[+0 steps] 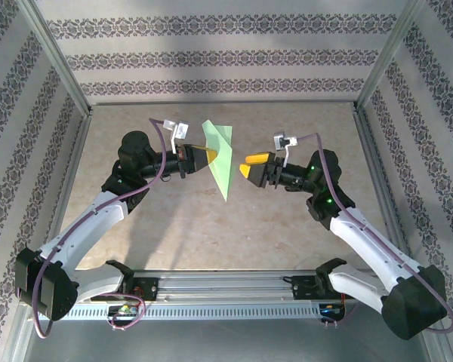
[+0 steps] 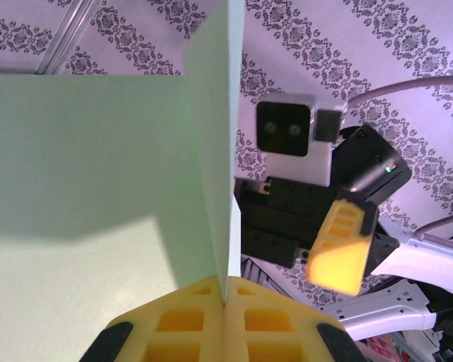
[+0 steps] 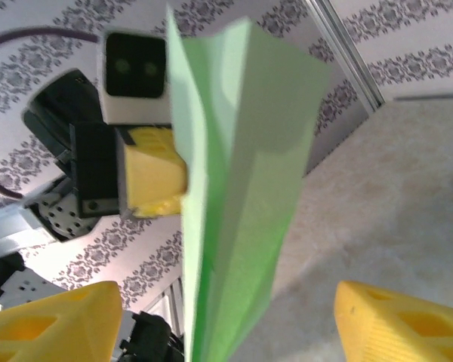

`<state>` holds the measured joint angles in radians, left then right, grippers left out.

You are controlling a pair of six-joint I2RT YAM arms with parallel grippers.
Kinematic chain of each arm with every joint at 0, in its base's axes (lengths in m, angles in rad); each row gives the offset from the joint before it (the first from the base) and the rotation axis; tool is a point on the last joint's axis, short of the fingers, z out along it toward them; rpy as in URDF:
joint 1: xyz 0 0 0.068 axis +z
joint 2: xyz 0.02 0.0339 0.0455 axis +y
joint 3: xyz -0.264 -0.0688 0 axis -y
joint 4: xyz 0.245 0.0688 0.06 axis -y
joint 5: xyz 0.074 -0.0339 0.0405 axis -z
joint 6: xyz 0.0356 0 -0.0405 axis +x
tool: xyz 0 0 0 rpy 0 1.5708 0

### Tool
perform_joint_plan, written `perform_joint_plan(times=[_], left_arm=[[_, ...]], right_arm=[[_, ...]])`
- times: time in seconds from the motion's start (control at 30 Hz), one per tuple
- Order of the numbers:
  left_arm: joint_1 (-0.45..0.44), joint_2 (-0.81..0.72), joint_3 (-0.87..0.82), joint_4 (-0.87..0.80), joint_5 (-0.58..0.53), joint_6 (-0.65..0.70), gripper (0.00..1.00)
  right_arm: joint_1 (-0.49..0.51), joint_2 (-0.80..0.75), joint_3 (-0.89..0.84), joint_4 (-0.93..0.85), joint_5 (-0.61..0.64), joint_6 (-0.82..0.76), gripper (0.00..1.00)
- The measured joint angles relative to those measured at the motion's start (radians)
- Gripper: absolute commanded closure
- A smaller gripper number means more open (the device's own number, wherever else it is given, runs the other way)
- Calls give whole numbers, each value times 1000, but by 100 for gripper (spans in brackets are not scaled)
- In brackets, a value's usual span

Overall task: Fold a paper plane with a square sheet of paper (fold left side to right side)
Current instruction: Turn over the paper at the center of the table.

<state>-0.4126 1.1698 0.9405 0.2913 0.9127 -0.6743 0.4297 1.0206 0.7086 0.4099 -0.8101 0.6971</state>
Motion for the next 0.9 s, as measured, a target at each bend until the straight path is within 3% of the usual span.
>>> perform_joint_plan(times=[0.23,0.47,0.63,0.8,0.9], left_arm=[[-1,0,0,0,-1,0,98],[-10,0,1,0,-1,0,98],[-12,0,1,0,-1,1,98],[-12,0,1,-1,-4,6,79],[-12,-1,1,-18,-21,31,66]], right_arm=[[85,65,-1,-10,6,4,28],[98,135,77,-9,5,7,50],[99,136,109,3,5,6,72],[99,136,114,-6,6,2,95],[99,133,115,-28,14,-17,100]])
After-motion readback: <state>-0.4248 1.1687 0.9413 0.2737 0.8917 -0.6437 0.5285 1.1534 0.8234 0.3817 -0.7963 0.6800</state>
